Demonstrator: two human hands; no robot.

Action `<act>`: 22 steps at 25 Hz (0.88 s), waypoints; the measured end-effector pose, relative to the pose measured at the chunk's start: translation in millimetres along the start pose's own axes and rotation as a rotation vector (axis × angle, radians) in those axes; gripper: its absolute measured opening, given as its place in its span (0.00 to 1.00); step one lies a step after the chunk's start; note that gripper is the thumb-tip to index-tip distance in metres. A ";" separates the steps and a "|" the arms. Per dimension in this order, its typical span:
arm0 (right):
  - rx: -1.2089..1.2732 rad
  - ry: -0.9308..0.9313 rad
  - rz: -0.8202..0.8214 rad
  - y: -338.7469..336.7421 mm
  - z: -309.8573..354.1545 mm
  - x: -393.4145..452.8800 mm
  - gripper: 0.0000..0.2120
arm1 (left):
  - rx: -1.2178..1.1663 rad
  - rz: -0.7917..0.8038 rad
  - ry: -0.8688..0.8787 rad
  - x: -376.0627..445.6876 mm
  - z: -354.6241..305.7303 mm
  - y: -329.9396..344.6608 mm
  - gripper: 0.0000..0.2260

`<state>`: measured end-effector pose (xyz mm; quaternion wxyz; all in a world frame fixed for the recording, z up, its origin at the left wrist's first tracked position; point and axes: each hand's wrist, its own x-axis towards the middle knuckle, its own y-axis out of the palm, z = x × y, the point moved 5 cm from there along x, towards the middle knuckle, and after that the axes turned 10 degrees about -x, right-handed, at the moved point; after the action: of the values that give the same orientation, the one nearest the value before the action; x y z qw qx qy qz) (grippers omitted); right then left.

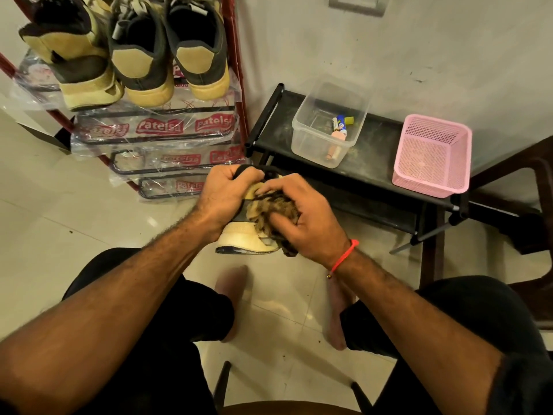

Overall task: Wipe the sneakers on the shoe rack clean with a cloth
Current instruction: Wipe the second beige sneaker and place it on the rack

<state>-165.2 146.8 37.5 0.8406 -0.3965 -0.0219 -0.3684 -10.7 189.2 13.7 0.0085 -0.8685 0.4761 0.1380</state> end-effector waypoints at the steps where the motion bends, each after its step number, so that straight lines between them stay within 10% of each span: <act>1: -0.035 0.029 -0.027 -3.4 -11.5 3.4 0.17 | -0.026 0.042 0.001 -1.1 -1.6 0.7 0.15; 7: -0.120 0.365 0.029 -17.7 -78.7 9.3 0.13 | -0.037 0.145 0.063 -1.3 -9.2 -3.8 0.06; 14: -0.108 -0.226 0.103 6.4 26.6 -6.2 0.18 | -0.068 0.183 0.119 3.2 -6.9 -4.7 0.08; 19: -0.292 0.394 -0.006 -31.3 -82.9 10.4 0.17 | -0.026 0.236 0.153 -1.0 -6.7 -5.4 0.21; 22: -0.172 0.251 0.198 -35.9 -83.5 11.9 0.26 | 0.044 0.293 0.185 -0.6 -11.7 -6.0 0.27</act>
<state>-200.7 67.7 7.6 0.8319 -0.4179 0.1541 -0.3309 -3.3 191.3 24.3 -0.0366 -0.7982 0.5994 0.0470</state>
